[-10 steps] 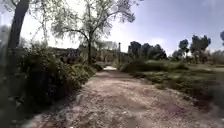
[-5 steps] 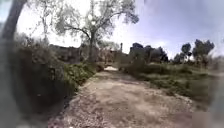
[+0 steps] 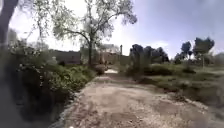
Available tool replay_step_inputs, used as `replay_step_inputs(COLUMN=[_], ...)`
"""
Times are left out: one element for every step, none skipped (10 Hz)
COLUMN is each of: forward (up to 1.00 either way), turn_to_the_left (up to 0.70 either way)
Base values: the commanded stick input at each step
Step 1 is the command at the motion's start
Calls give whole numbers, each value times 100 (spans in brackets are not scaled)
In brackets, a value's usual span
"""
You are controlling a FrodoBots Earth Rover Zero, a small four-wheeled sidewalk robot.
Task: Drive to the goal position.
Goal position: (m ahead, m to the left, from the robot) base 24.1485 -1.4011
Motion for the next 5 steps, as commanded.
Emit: replay_step_inputs(forward=[70, 70, 70, 70, 70], turn_to_the_left=[0, 0, 0, 0, 0])
